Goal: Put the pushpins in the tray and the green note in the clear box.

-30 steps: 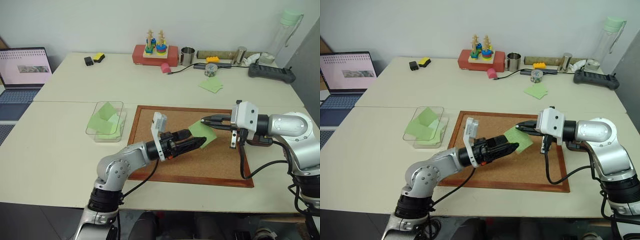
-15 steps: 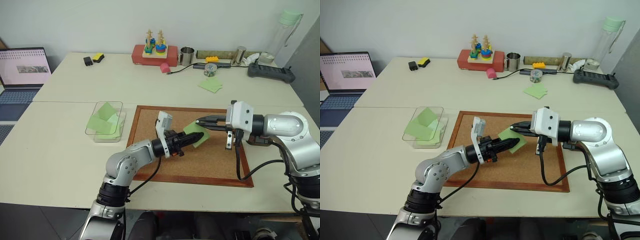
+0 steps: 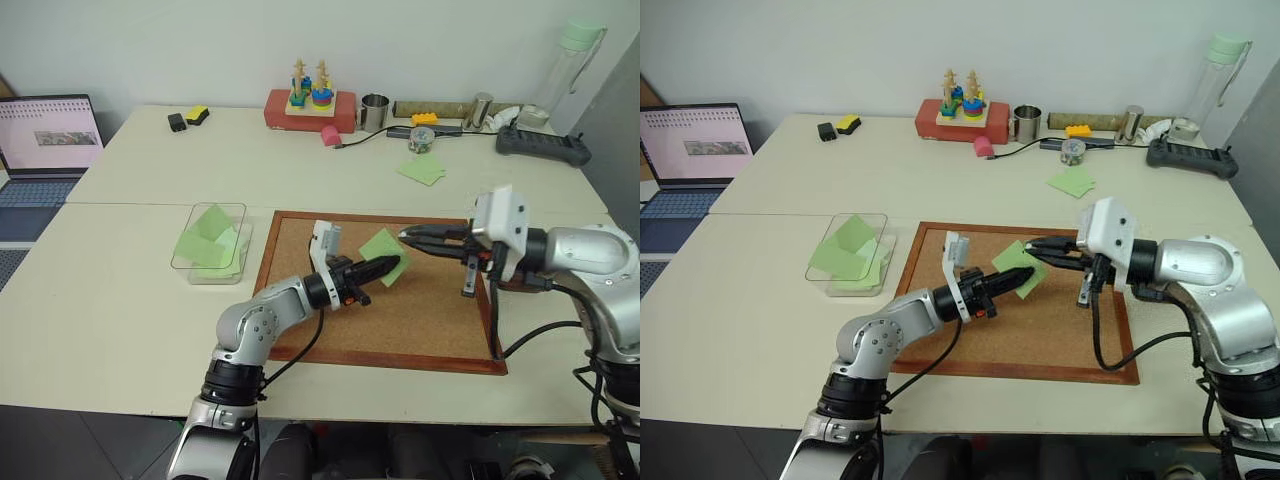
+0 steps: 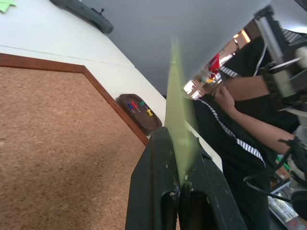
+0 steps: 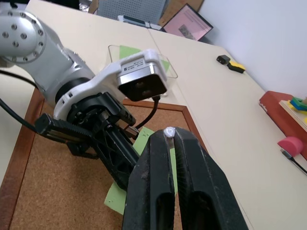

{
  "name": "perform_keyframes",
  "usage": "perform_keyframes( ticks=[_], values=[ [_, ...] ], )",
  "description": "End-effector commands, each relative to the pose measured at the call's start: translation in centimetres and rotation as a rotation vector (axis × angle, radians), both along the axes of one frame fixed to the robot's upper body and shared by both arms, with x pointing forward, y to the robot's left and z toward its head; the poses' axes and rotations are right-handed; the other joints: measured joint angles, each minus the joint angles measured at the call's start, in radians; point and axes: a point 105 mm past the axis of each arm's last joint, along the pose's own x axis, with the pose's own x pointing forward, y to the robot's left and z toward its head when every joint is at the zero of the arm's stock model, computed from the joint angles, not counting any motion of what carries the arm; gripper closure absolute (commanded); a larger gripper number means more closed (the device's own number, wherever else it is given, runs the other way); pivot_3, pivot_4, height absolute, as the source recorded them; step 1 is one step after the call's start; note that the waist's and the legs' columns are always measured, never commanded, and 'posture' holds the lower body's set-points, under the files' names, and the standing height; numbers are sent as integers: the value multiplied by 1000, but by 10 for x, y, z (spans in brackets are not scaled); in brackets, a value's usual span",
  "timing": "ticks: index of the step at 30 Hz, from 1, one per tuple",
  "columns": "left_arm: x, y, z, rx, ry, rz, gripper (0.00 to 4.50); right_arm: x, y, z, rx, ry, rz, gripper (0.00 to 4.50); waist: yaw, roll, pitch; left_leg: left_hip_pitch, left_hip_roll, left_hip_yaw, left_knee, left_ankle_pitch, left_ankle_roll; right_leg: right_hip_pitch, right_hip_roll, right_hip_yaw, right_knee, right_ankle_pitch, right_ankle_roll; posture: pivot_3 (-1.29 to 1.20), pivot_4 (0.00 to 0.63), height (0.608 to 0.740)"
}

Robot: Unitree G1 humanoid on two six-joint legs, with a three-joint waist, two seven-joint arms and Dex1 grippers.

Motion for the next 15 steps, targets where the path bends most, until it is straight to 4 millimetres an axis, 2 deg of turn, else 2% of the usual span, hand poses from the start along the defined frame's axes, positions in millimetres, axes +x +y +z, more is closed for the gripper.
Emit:
perform_keyframes(
  ticks=[1, 4, 7, 11, 15],
  values=[
    [-1, -1, 8, -9, -29, -3, 4469, 6, -30, 19, 15, -28, -132, 4500, 0, 0, 0, 0, 0, 0, 0, 0, 0, 0, 0, 0, 0, 0, 0, 0, 150, 740],
    [-4, 5, 9, 22, -61, 5, 4469, 24, -73, 11, -56, 2, -317, 4500, 0, 0, 0, 0, 0, 1, 0, 0, 0, 0, 0, 0, 0, 0, 0, 0, 150, 740],
    [-9, 11, 11, 62, -107, 5, 4469, 36, -115, -7, -150, 61, -465, 4500, 0, 0, 0, 0, 0, 1, 0, 0, 1, 0, 0, 1, 0, 0, 0, 0, 150, 740],
    [-18, 15, 13, 104, -149, 3, 4469, 45, -170, -44, -304, 148, -625, 4500, 0, 0, 0, 0, 0, 5, 0, -1, 1, 0, 0, 1, 1, 0, 0, 0, 150, 740],
    [-23, 17, 14, 126, -168, -1, 4469, 49, -192, -68, -382, 186, -670, 4500, -2, 0, 0, 1, 0, 7, 0, 0, 1, 0, 0, 2, 2, 0, 0, 0, 150, 740]
  ],
)
